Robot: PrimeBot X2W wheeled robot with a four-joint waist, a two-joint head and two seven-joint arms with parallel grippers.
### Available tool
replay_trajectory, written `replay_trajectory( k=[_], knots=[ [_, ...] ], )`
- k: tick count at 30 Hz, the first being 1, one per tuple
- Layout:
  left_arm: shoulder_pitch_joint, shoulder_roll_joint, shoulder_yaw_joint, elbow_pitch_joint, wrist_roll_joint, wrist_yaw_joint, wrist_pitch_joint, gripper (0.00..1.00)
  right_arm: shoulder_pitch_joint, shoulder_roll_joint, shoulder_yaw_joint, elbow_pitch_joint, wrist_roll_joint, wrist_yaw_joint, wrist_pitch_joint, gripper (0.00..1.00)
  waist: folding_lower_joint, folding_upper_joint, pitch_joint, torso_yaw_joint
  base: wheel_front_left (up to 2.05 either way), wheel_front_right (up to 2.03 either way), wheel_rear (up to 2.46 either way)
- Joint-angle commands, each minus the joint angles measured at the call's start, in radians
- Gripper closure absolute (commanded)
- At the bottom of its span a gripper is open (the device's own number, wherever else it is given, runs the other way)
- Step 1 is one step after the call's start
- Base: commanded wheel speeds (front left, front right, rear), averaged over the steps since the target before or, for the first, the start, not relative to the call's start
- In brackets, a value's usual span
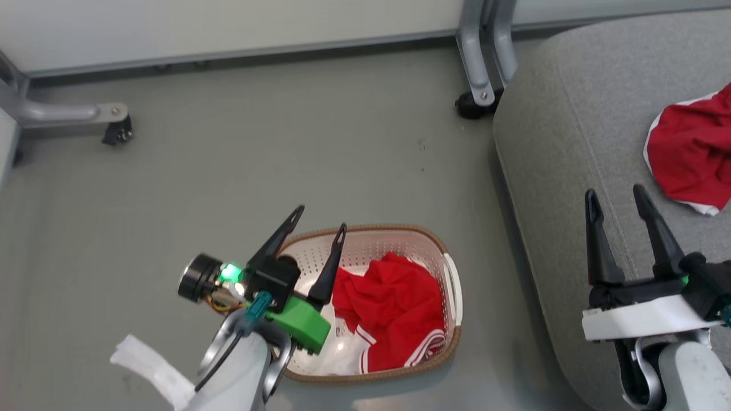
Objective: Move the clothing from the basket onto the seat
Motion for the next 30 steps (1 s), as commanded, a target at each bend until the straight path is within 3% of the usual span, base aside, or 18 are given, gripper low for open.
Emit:
replay_trajectory(
  k=[1,8,17,26,30],
  knots=[
    [-0.073,0.014,-0.016,0.034,0.020,-0.008,0.000,0.00,-0.044,-0.003,-0.002,-0.011,0.006,-0.001,-0.003,0.00,-0.0001,0.0000,0.235,-0.064,0.00,0.00,0.00],
    [-0.309,0.031,-0.152,0.261,0.049,-0.020,-0.001,0.00,-0.160,-0.019,-0.043,-0.038,0.018,-0.001,-0.003,0.00,-0.0001,0.0000,0.433,-0.106,0.00,0.00,0.00],
    [-0.607,0.016,-0.499,0.595,0.004,-0.020,0.002,0.00,-0.246,-0.051,-0.098,-0.094,0.029,-0.001,-0.003,0.00,-0.0001,0.0000,0.638,-0.115,0.00,0.00,0.00],
    [-0.769,0.007,-0.661,0.785,-0.072,-0.020,0.033,0.00,-0.313,-0.042,-0.053,-0.152,0.036,-0.001,-0.003,0.00,-0.0001,0.0000,0.763,-0.184,0.00,0.00,0.00],
    [-0.838,0.029,-0.716,0.837,-0.075,-0.020,0.048,0.00,-0.338,-0.025,-0.041,-0.207,0.052,-0.001,-0.003,0.00,-0.0001,0.0000,0.805,-0.218,0.00,0.00,0.00]
  ],
)
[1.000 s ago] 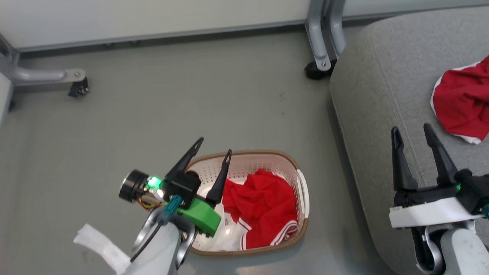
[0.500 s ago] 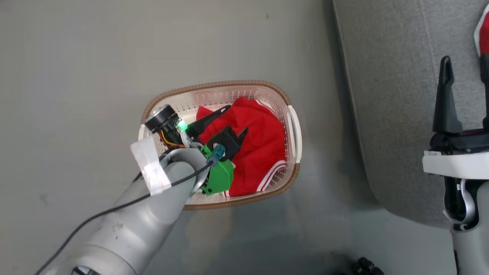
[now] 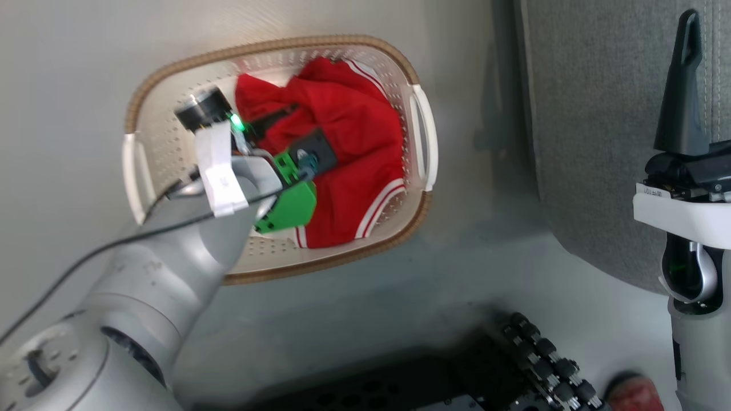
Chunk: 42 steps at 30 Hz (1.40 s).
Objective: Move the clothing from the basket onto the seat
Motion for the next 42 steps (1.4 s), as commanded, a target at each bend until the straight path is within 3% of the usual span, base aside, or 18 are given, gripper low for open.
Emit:
replay_trajectory(
  k=[1,8,19,20,21,22,29,34,36,37,42],
  knots=[
    [-0.037,0.023,-0.010,0.015,0.007,-0.002,0.003,0.00,-0.016,0.005,0.005,-0.018,0.002,-0.001,-0.003,0.00,-0.0002,-0.0001,0.097,-0.084,0.00,0.00,0.00],
    [-0.096,0.049,-0.041,0.054,0.019,-0.002,0.064,0.00,-0.050,0.021,0.028,-0.088,0.018,-0.001,-0.003,0.00,-0.0002,-0.0001,0.154,-0.121,0.00,0.00,0.00],
    [-0.121,0.058,-0.084,0.066,0.039,0.038,0.112,0.00,-0.047,0.008,0.060,-0.141,0.013,-0.001,-0.003,0.00,-0.0002,-0.0001,0.175,-0.136,0.00,0.00,0.00],
    [-0.120,0.058,-0.088,0.067,0.041,0.039,0.112,0.42,-0.041,0.007,0.058,-0.144,0.011,-0.001,-0.003,0.00,-0.0002,-0.0001,0.174,-0.136,0.00,0.00,0.00],
    [-0.120,0.057,-0.090,0.067,0.043,0.045,0.103,0.96,-0.037,0.006,0.057,-0.146,0.012,-0.001,-0.003,0.00,-0.0002,-0.0001,0.173,-0.136,0.00,0.00,0.00],
    [-0.120,0.056,-0.093,0.067,0.044,0.051,0.096,1.00,-0.032,0.006,0.055,-0.148,0.010,-0.001,-0.003,0.00,-0.0002,-0.0001,0.172,-0.136,0.00,0.00,0.00],
    [-0.116,0.047,-0.083,0.068,0.018,0.077,0.032,1.00,-0.049,0.004,0.060,-0.144,-0.003,-0.001,-0.003,0.00,-0.0002,-0.0001,0.154,-0.127,0.00,0.00,0.00],
    [-0.057,0.023,-0.070,0.068,-0.015,0.077,-0.002,1.00,-0.049,-0.006,0.060,-0.132,-0.007,-0.001,-0.003,0.00,-0.0002,-0.0001,0.073,-0.098,0.00,0.00,0.00],
    [0.006,0.001,-0.034,0.053,-0.070,0.088,-0.026,1.00,-0.004,-0.020,0.060,-0.116,-0.024,-0.001,-0.003,0.00,-0.0002,-0.0001,-0.027,-0.061,0.00,0.00,0.00],
    [0.091,-0.009,0.000,0.022,-0.128,0.092,-0.040,1.00,0.042,-0.030,0.072,-0.096,-0.041,-0.001,-0.003,0.00,-0.0002,-0.0001,-0.130,-0.028,0.00,0.00,0.00],
    [0.206,-0.014,0.062,-0.047,-0.219,0.083,-0.047,1.00,0.091,-0.019,0.073,-0.062,-0.047,-0.001,-0.003,0.00,-0.0002,-0.0001,-0.273,-0.003,0.00,0.00,0.00]
  ],
)
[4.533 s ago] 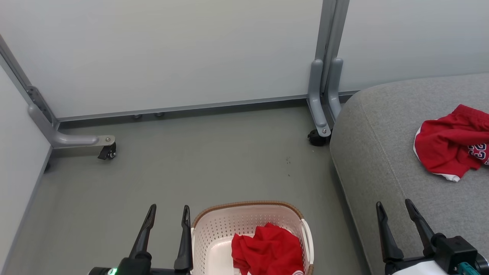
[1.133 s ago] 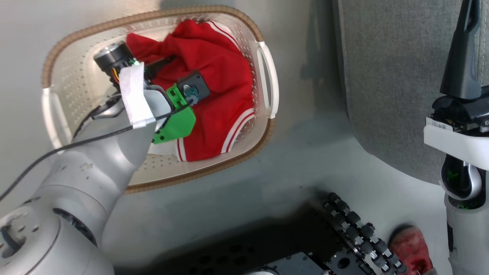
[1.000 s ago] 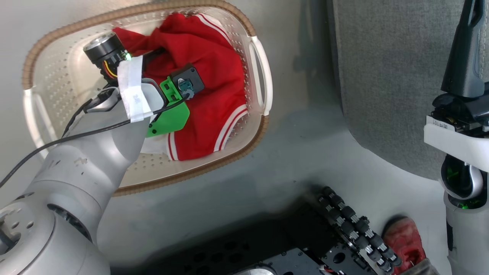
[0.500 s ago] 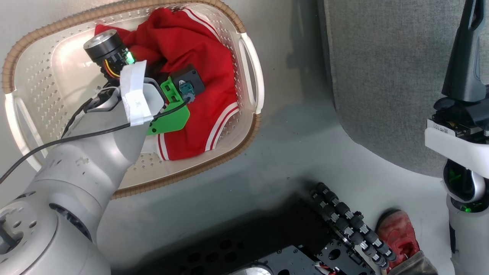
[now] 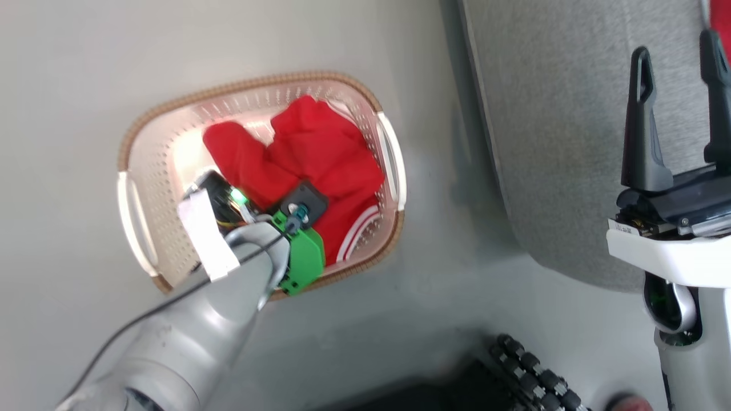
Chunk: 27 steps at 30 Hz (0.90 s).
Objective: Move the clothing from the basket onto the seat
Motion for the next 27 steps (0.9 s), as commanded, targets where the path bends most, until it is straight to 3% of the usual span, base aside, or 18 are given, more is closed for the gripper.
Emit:
replay_trajectory(
  k=[1,12,27],
  knots=[
    [0.038,-0.005,0.011,-0.030,-0.020,0.001,-0.006,1.00,0.027,0.006,-0.010,0.014,-0.002,-0.001,-0.003,0.00,0.0000,-0.0001,-0.186,0.065,0.00,0.00,0.00],
    [0.322,-0.001,0.128,-0.240,-0.083,0.032,-0.007,1.00,0.180,0.018,0.001,0.105,-0.009,-0.001,-0.003,0.00,0.0000,-0.0001,-0.499,0.111,0.00,0.00,0.00],
    [0.578,0.054,0.334,-0.552,-0.029,0.095,-0.006,1.00,0.333,0.016,0.067,0.205,-0.016,-0.001,-0.003,0.00,0.0000,-0.0001,-0.758,0.115,0.00,0.00,0.00]
  ],
)
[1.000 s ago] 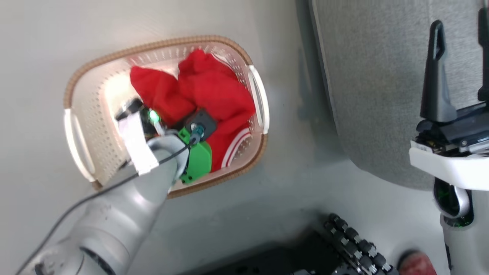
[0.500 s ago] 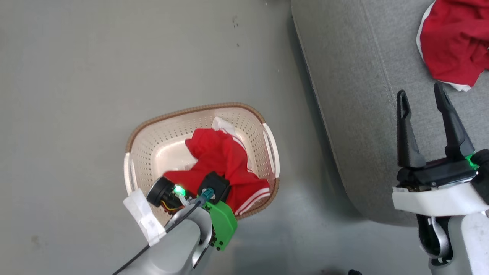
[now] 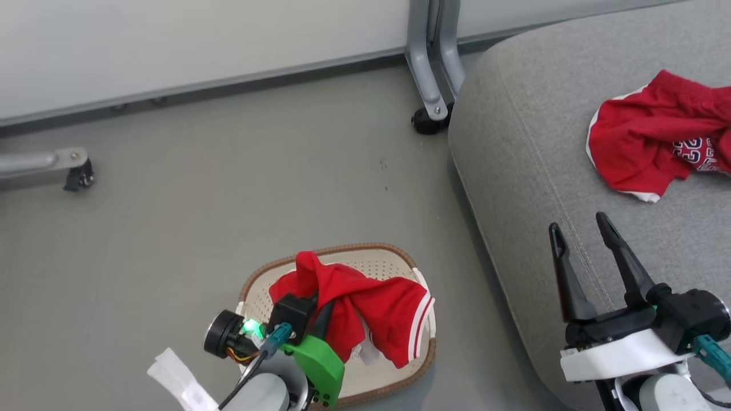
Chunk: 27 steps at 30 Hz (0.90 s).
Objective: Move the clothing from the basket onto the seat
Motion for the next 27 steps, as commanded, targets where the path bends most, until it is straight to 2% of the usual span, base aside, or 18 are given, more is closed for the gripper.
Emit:
replay_trajectory(
  k=[1,15,21,27],
  knots=[
    [0.033,0.008,0.016,-0.027,0.014,0.008,-0.004,1.00,0.024,-0.002,0.006,0.005,-0.003,-0.001,-0.003,0.00,0.0002,0.0000,-0.125,0.016,0.00,0.00,0.00],
    [0.122,0.041,0.150,-0.290,0.097,0.035,-0.004,1.00,0.063,0.002,0.060,0.034,-0.004,-0.001,-0.003,0.00,0.0002,0.0000,-0.182,0.023,0.00,0.00,0.00],
    [0.128,0.029,0.167,-0.372,0.111,0.014,-0.004,1.00,0.038,-0.017,0.118,0.051,-0.030,-0.001,-0.003,0.00,0.0002,0.0000,-0.176,0.028,0.00,0.00,0.00],
    [0.066,-0.002,0.144,-0.399,0.123,-0.009,-0.004,1.00,-0.017,-0.014,0.207,0.079,-0.044,-0.001,-0.003,0.00,0.0002,0.0000,-0.156,0.039,0.00,0.00,0.00]
  ],
)
